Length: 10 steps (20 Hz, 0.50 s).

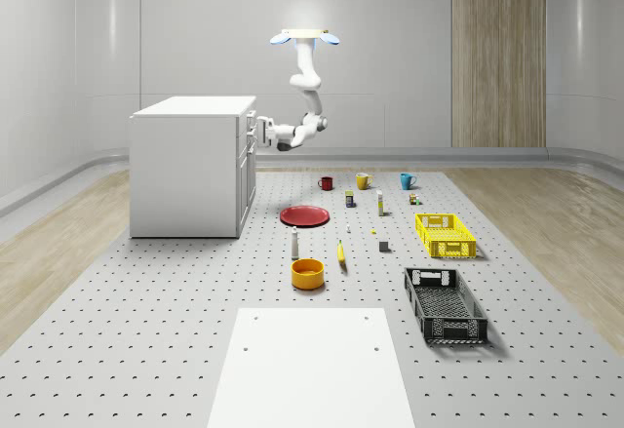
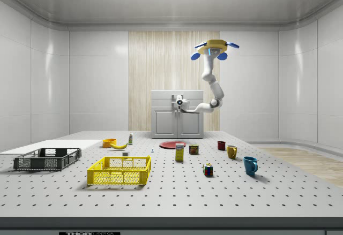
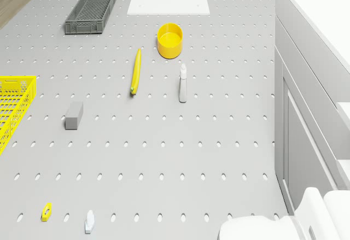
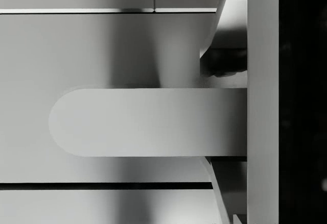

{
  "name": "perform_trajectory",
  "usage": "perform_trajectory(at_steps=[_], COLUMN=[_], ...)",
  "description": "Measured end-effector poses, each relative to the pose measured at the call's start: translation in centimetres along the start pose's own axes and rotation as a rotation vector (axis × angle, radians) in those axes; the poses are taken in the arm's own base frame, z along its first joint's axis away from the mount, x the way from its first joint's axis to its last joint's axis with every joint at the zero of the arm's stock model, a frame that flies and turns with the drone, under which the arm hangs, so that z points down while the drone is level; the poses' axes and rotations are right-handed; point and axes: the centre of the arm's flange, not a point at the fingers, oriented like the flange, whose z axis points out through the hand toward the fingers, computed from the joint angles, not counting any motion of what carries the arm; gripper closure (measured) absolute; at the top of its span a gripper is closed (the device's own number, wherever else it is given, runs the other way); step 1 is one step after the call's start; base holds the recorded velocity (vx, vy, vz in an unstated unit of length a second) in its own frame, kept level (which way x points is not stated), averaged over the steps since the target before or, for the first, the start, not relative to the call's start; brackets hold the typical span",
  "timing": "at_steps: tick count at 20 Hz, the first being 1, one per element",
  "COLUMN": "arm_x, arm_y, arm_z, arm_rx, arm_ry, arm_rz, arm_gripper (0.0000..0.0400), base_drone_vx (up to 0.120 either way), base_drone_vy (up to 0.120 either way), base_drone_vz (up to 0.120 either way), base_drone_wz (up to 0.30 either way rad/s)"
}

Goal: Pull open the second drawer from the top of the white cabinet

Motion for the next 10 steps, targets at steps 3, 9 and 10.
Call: perform_trajectory(at_steps=[3, 9, 10], arm_x=[0.26, 0.19, 0.18], arm_y=[0.14, 0.12, 0.12], arm_z=[0.05, -0.75, -0.92], arm_rx=[0.001, -0.001, -0.001], arm_ry=[-0.001, -0.001, 0.0], arm_rz=[-0.02, 0.0, 0.004], arm_gripper=[0.0268, 0.0273, 0.0273], base_drone_vx=[0.0, 0.0, 0.0], base_drone_vy=[0.0, 0.0, 0.0], base_drone_vz=[0.0, 0.0, 0.0], base_drone_wz=[0.0, 0.0, 0.0])
